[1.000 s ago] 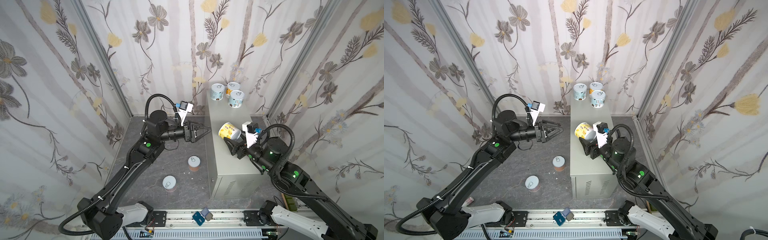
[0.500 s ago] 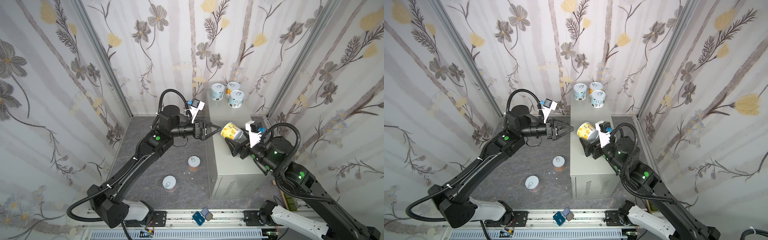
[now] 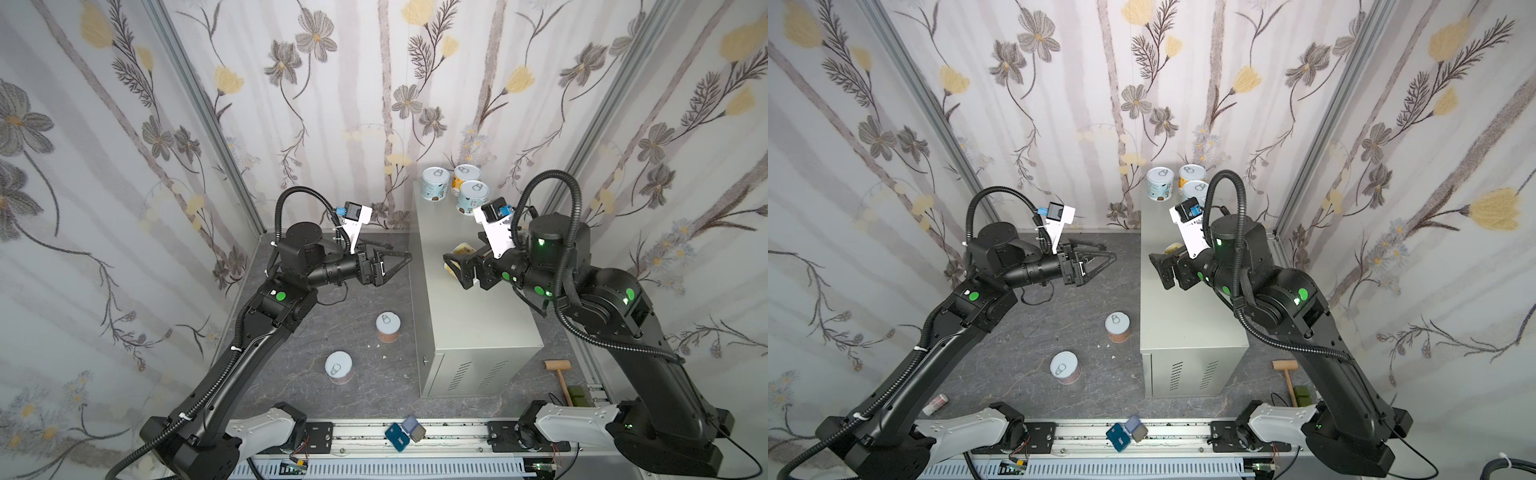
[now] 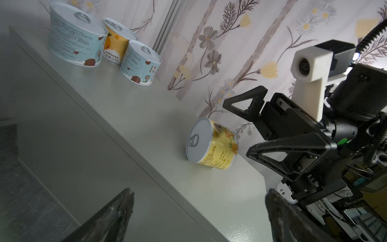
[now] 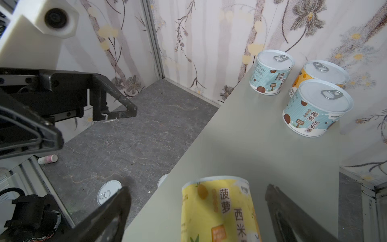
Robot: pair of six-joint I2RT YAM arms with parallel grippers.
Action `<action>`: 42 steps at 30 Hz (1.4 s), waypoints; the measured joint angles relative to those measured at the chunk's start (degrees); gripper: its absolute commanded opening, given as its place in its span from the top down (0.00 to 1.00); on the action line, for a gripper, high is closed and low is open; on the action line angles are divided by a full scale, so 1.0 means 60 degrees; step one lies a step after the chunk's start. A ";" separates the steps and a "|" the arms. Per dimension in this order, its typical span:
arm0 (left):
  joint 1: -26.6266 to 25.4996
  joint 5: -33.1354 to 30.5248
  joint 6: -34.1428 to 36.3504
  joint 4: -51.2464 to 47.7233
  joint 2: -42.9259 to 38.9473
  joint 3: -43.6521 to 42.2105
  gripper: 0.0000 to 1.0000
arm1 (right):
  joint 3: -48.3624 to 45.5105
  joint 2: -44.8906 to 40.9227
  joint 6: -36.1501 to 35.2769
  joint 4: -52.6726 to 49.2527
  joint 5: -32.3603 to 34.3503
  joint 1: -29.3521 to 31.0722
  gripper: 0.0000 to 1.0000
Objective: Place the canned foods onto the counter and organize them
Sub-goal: 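Carry the yellow can over the cabinet top with the right gripper while left withdraws, then lower the yellow can onto the cabinet top with the right gripper while left approaches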
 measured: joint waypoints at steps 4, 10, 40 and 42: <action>0.0346 0.0022 0.0040 0.0044 -0.0663 -0.0659 0.00 | 0.0882 0.0608 -0.0018 -0.1264 0.0284 0.0004 0.00; 0.0776 0.0175 0.0000 0.0240 -0.1118 -0.1286 0.00 | 0.1501 0.1490 0.0095 -0.2262 0.0922 0.0127 0.00; 0.1370 0.0867 -0.0535 0.1180 -0.1461 -0.2098 0.00 | 0.2696 0.2503 0.0404 -0.2816 0.1785 0.0423 0.35; 0.1370 0.0918 -0.0546 0.1239 -0.1413 -0.2098 0.00 | 0.2703 0.2503 0.0401 -0.2827 0.1789 0.0423 0.25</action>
